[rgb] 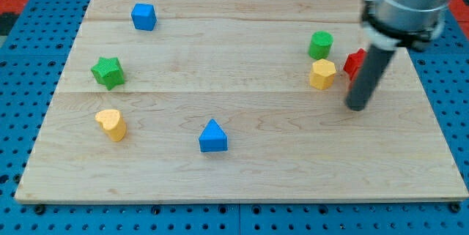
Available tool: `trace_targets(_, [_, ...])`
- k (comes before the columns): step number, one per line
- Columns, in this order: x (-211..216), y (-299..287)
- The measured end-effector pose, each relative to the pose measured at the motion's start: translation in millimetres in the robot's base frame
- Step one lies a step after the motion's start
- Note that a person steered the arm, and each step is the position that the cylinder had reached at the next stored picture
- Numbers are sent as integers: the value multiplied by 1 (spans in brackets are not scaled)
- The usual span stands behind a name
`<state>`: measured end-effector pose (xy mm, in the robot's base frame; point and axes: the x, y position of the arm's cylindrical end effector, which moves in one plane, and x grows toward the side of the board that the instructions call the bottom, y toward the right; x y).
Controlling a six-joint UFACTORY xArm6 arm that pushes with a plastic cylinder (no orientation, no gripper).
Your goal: Move the yellow hexagon to the left of the green circle
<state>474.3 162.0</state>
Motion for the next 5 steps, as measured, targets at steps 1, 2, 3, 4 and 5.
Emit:
trace_targets(1, [-22, 14])
trace_targets(2, [-48, 6])
trace_targets(3, [-55, -69])
trace_targets(4, [-64, -126])
trace_targets(5, [-64, -119])
